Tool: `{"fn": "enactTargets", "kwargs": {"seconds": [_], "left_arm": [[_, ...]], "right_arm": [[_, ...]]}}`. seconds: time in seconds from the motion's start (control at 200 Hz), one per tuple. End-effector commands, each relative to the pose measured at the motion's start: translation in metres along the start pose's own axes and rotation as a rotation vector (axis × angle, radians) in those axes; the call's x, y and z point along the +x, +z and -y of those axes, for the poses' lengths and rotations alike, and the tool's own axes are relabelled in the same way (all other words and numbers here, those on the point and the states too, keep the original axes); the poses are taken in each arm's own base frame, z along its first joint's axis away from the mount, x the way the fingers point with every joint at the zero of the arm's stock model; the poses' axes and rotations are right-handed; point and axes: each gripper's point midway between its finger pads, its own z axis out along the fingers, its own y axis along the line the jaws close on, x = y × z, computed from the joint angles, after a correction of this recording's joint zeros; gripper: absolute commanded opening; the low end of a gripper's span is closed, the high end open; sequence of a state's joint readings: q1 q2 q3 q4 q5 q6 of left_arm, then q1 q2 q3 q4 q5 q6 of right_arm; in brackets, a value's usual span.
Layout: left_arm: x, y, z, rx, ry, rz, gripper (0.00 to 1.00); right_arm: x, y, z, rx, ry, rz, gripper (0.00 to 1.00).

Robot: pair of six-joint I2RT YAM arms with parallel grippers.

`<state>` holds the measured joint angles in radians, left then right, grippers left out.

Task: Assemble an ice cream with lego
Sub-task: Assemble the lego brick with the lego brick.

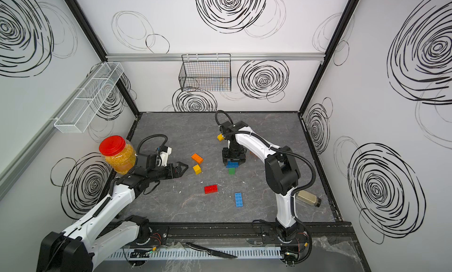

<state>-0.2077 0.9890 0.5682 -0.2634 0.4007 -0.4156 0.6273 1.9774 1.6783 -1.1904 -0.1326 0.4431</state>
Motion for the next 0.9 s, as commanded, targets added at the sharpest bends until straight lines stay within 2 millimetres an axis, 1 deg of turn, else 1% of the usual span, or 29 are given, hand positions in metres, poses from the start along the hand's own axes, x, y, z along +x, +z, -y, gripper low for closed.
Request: {"fn": "enactTargets", "kwargs": {"seconds": [0.0, 0.16, 0.34, 0.5, 0.715, 0.771, 0.896], "left_arm": [[-0.004, -0.002, 0.004, 0.013, 0.012, 0.018, 0.99], [-0.005, -0.003, 0.004, 0.011, 0.01, 0.022, 0.99], [-0.004, -0.003, 0.003, 0.007, 0.009, 0.021, 0.99], [-0.004, -0.002, 0.003, 0.008, 0.01, 0.019, 0.99], [-0.004, -0.003, 0.003, 0.007, 0.01, 0.021, 0.99], [-0.004, -0.003, 0.004, 0.008, 0.01, 0.022, 0.99], [-0.005, -0.003, 0.004, 0.01, 0.012, 0.023, 0.99]], "right_arm": [[0.018, 0.052, 0.022, 0.129, -0.063, -0.155, 0.36], [0.025, 0.052, 0.03, 0.164, -0.105, -0.192, 0.35], [0.028, 0.054, 0.039, 0.183, -0.07, -0.212, 0.36], [0.029, 0.057, 0.031, 0.153, -0.044, -0.219, 0.37], [0.025, 0.054, 0.029, 0.154, 0.001, -0.203, 0.37], [0.023, 0.051, 0.026, 0.144, 0.007, -0.189, 0.38], [0.02, 0.046, 0.022, 0.133, 0.007, -0.168, 0.44]]}}
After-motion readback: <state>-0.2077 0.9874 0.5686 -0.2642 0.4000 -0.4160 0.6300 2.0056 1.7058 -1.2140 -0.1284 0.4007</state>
